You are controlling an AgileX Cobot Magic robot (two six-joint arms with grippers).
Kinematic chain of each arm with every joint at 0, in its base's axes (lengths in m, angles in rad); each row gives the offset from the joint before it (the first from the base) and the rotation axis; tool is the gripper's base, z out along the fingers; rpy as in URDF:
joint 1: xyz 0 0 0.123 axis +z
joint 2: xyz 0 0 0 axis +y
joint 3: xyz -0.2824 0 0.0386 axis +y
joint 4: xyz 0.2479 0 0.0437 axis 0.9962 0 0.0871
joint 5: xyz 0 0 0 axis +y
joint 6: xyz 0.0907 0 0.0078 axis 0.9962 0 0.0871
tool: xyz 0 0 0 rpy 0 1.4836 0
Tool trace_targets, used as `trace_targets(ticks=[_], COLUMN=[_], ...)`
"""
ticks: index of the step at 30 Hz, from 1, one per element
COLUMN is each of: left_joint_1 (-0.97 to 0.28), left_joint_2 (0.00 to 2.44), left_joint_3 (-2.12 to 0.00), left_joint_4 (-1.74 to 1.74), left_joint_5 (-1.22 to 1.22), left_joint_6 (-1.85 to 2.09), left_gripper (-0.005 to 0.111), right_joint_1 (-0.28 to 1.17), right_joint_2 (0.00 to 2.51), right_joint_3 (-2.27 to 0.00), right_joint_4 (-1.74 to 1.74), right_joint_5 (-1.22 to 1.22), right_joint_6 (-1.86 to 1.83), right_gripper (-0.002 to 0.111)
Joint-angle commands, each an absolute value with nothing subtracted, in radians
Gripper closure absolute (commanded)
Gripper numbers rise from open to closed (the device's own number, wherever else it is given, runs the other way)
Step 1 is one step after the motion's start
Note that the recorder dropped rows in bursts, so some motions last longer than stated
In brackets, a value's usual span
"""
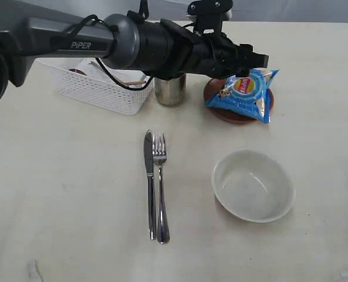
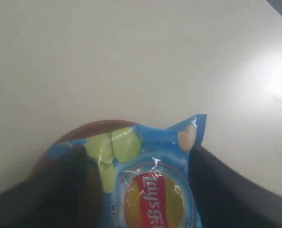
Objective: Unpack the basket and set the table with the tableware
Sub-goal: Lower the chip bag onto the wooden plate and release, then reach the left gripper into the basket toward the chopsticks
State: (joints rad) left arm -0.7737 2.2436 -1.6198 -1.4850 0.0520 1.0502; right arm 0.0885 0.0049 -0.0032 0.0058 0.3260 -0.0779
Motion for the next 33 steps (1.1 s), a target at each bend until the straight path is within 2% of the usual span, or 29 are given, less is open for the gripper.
trace_targets(ticks=[1, 3, 6, 14, 18, 26, 31, 33], left_joint_1=[-0.777, -0.777, -0.777, -0.753, -0.648, -0.384, -0.312, -0.312], left_joint_2=[2.187, 2.174, 2.150, 1.994, 1.901, 1.835, 1.877, 1.895], left_joint_3=[-1.625, -1.625, -1.625, -1.556, -1.525, -1.525, -1.519, -1.519], left_joint_4=[-1.497, -1.493, -1.422, -1.160, -1.025, -0.461, -0.479, -0.479], left_joint_5=[0.070, 0.095, 0.153, 0.205, 0.316, 0.586, 0.790, 0.838], left_joint_6=[1.095, 1.148, 1.216, 1.117, 0.924, 0.424, 0.444, 0.491], left_gripper=[0.056, 0.072, 0.106, 0.107, 0.107, 0.107, 0.106, 0.101], right_joint_1=[0.083, 0.083, 0.083, 0.083, 0.083, 0.083, 0.083, 0.083], right_joint_2=[0.000, 0.000, 0.000, 0.000, 0.000, 0.000, 0.000, 0.000], right_joint_3=[0.000, 0.000, 0.000, 0.000, 0.000, 0.000, 0.000, 0.000], right_joint_4=[0.000, 0.000, 0.000, 0.000, 0.000, 0.000, 0.000, 0.000], right_joint_5=[0.322, 0.322, 0.322, 0.322, 0.322, 0.322, 0.322, 0.322], right_joint_6=[-0.076, -0.076, -0.076, -0.076, -0.076, -0.076, -0.076, -0.076], right_gripper=[0.109, 0.109, 0.109, 0.109, 0.109, 0.109, 0.109, 0.109])
